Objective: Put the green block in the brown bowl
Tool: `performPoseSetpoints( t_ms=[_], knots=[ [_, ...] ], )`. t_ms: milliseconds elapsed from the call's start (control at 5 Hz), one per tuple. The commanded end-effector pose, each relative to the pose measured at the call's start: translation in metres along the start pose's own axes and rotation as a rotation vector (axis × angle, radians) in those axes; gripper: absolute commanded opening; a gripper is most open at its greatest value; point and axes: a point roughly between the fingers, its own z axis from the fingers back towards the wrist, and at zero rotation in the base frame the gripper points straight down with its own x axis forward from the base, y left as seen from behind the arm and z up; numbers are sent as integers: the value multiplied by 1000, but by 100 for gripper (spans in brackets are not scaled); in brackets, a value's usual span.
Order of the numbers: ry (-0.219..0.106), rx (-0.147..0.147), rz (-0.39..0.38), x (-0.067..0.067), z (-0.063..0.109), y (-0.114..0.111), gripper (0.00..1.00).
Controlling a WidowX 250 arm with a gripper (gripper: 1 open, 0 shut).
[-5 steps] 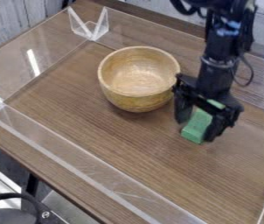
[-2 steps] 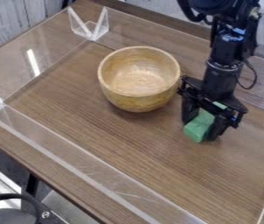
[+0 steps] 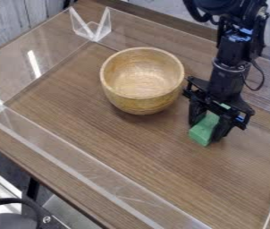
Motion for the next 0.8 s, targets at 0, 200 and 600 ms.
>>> performPoseSetpoints(
  t_ms=[0, 200, 600],
  knots=[
    [-48, -3, -1, 9, 11, 1, 100],
    [-53, -7, 0, 9, 9, 2, 0],
    [-60, -12, 3, 9, 9, 4, 100]
  ],
)
